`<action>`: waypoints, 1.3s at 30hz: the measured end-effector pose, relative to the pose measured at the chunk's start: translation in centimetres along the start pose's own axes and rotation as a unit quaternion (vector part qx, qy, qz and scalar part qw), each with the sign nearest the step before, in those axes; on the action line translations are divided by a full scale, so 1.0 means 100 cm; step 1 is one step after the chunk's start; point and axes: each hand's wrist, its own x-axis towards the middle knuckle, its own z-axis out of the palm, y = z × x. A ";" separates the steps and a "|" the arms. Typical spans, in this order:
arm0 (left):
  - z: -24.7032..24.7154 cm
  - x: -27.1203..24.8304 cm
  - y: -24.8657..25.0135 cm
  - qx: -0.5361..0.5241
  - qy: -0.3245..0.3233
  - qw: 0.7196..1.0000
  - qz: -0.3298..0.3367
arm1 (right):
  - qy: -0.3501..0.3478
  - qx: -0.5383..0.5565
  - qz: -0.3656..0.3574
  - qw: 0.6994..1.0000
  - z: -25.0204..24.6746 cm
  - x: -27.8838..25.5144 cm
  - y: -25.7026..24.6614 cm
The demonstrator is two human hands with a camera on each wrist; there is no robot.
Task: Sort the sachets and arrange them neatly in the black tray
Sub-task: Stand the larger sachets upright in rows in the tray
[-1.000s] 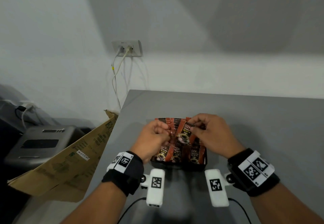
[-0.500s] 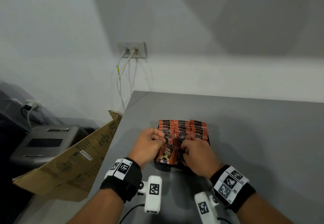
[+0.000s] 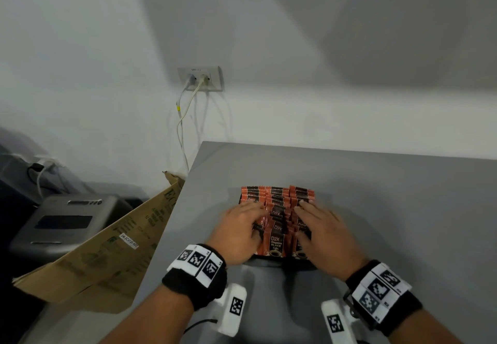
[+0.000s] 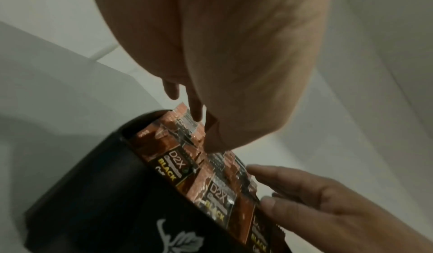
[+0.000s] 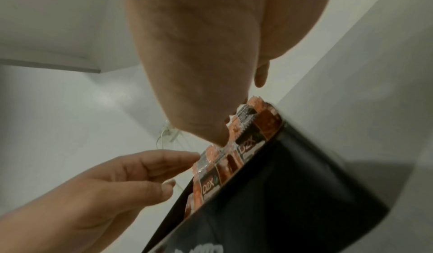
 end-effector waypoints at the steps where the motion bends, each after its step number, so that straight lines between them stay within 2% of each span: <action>1: 0.003 0.003 0.002 0.029 -0.016 0.999 0.019 | -0.004 -0.008 -0.008 1.000 0.005 -0.001 0.000; 3: 0.008 0.006 0.001 0.068 -0.032 0.997 0.034 | -0.006 -0.029 -0.016 0.999 0.012 -0.003 0.001; 5: 0.011 0.007 -0.003 0.091 -0.018 0.995 0.042 | 0.013 -0.047 -0.021 0.999 0.019 -0.004 0.004; 17: 0.014 0.002 -0.018 0.113 0.046 0.993 0.010 | 0.040 -0.062 -0.035 0.997 0.028 -0.004 0.011; 21: 0.014 0.002 -0.017 0.127 0.062 0.990 -0.007 | 0.100 -0.044 -0.050 0.993 0.024 -0.005 0.008; 23: 0.015 0.002 -0.013 0.115 0.062 0.991 0.006 | 0.128 -0.009 -0.065 0.990 0.023 -0.006 0.004; 28: 0.020 0.007 -0.004 0.083 0.024 0.995 0.057 | 0.125 -0.009 -0.066 0.990 0.029 -0.006 0.005; 34: 0.020 0.006 -0.006 0.100 0.018 0.994 0.035 | 0.116 0.021 -0.048 0.992 0.025 -0.008 0.008; 39: 0.019 0.008 -0.002 0.108 0.014 0.993 0.037 | 0.080 0.016 -0.040 0.996 0.022 -0.004 0.006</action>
